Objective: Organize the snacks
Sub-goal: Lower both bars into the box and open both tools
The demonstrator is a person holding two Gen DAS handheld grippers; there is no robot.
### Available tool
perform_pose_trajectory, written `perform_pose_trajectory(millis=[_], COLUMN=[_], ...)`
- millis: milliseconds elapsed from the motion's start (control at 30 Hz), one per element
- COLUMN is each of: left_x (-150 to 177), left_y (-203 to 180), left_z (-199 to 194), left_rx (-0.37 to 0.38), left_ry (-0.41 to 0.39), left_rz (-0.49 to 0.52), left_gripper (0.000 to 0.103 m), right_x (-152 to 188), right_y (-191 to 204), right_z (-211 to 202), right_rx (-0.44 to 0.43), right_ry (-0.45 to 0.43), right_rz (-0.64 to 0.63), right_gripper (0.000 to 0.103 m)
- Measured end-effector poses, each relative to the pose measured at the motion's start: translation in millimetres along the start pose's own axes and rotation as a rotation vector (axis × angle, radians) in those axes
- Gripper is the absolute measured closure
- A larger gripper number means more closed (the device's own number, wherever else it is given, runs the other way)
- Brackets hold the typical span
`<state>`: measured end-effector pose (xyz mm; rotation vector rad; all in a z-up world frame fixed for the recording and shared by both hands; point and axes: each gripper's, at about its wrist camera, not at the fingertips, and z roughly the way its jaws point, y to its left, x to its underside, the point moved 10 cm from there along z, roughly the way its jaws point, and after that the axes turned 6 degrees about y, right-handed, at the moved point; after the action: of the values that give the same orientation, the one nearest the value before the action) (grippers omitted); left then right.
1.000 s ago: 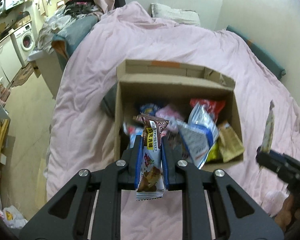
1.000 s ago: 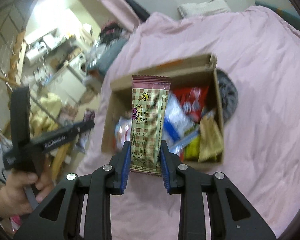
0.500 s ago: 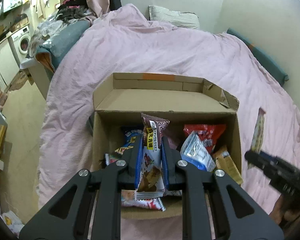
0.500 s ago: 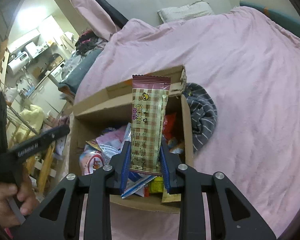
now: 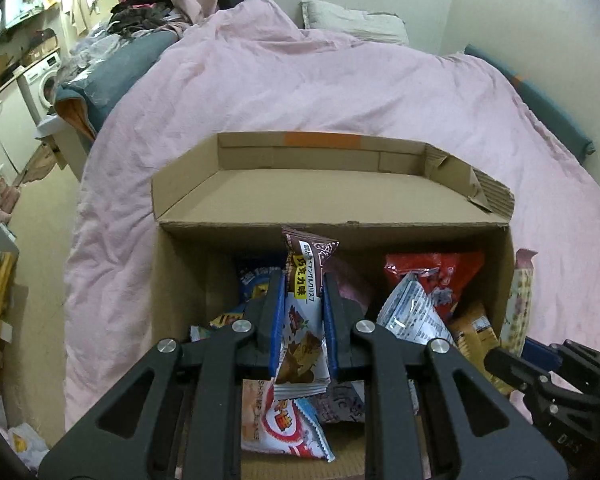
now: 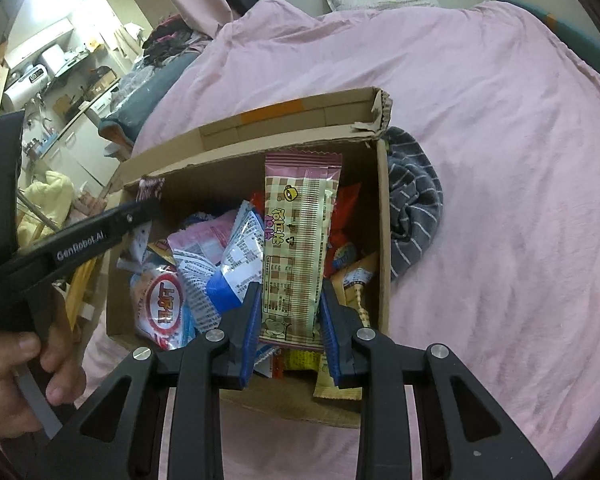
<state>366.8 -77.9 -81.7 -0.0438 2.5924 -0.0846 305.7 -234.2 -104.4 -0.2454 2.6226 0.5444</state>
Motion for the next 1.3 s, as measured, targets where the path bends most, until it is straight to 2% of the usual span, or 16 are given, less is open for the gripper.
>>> perform_pose_trajectory(millis=[200, 400, 433, 500, 533, 567, 667, 700, 767, 1033, 1100, 1267, 1300], left_x=[2, 4, 4, 4, 4, 3, 2, 3, 4, 5, 7, 24, 27], left_y=[3, 4, 5, 6, 8, 11, 15, 15, 15, 30, 35, 54, 58], left_z=[1, -7, -9, -13, -15, -17, -25, -27, -33, -68, -74, -92, -96], left_rx=[-0.005, -0.053, -0.059, -0.063, -0.073, -0.086, -0.094, -0.090, -0.085, -0.121, -0.106, -0.110, -0.103], left_ry=[0.001, -0.025, -0.029, -0.036, -0.040, -0.047, -0.065, -0.063, -0.074, -0.154, -0.160, -0.160, -0.161], left_rz=[0.015, 0.047, 0.051, 0.049, 0.042, 0.034, 0.026, 0.032, 0.042, 0.031, 0.011, -0.033, -0.041], left_gripper=[0.088, 0.086, 0.082, 0.057, 0.037, 0.025, 0.022, 0.022, 0.022, 0.022, 0.018, 0.000, 0.000], right_x=[0, 1, 1, 1, 1, 1, -1, -3, -8, -19, -18, -7, -5], right_y=[1, 2, 2, 3, 4, 5, 5, 5, 7, 7, 9, 18, 22], right_z=[2, 3, 2, 2, 2, 1, -3, -7, -19, -51, -60, -83, -88], right_rx=[-0.008, -0.003, -0.006, -0.018, -0.022, -0.024, -0.010, -0.006, -0.028, -0.052, -0.049, -0.008, -0.004], right_ry=[0.014, 0.013, 0.011, 0.010, 0.012, 0.010, -0.009, -0.028, -0.088, -0.200, -0.227, -0.276, -0.286], right_rz=[0.002, -0.003, -0.002, 0.001, 0.003, 0.002, -0.003, -0.001, 0.012, 0.057, 0.063, 0.075, 0.065], right_gripper=[0.074, 0.071, 0.071, 0.071, 0.071, 0.071, 0.069, 0.063, 0.019, 0.013, 0.009, 0.002, 0.001])
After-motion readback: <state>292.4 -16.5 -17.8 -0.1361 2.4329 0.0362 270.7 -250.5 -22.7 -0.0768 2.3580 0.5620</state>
